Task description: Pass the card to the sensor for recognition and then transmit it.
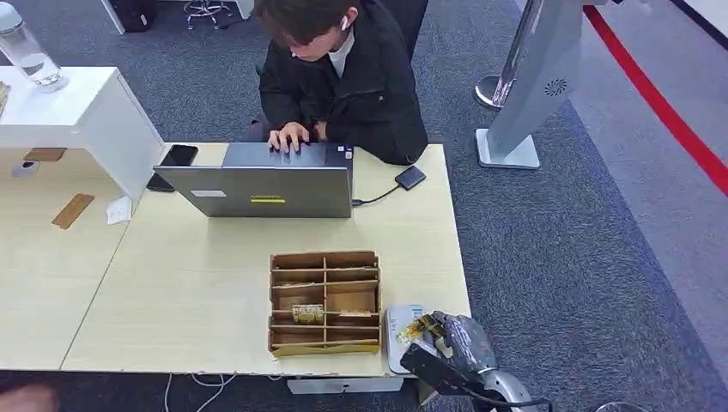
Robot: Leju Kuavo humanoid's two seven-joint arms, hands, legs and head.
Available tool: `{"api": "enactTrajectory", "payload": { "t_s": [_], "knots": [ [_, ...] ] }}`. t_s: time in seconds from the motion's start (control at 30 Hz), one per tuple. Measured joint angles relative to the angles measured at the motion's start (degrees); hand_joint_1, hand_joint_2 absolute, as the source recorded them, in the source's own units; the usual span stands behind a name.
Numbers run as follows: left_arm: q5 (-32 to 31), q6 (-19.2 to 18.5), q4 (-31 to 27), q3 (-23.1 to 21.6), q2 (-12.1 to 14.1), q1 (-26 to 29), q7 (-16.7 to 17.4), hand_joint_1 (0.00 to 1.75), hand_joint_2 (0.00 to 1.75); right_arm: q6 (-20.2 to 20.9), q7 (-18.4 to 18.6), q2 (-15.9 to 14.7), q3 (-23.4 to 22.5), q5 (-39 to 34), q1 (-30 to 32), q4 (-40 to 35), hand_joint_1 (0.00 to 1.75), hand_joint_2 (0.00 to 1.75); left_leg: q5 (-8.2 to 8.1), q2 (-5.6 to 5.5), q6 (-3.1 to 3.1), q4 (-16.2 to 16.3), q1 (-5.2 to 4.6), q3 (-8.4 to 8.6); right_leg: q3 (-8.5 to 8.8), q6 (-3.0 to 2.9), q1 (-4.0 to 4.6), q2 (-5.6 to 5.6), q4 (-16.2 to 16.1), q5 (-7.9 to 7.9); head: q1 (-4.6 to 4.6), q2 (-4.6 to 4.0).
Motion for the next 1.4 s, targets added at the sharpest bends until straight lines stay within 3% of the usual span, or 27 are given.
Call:
{"api": "enactTrajectory", "payload": {
  "t_s": [1.4],
  "knots": [
    [-0.44,-0.13,0.00,0.48,-0.46,0.00,0.11,0.00,0.00,0.07,1.38,1.01,1.38,3.65,-1.45,2.25,1.75,1.75,0.00,0.02,0.00,0.00,0.01,0.08,0.05,0.00,0.01,0.02,0.00,0.00,0.00,0.00]
  ]
}}
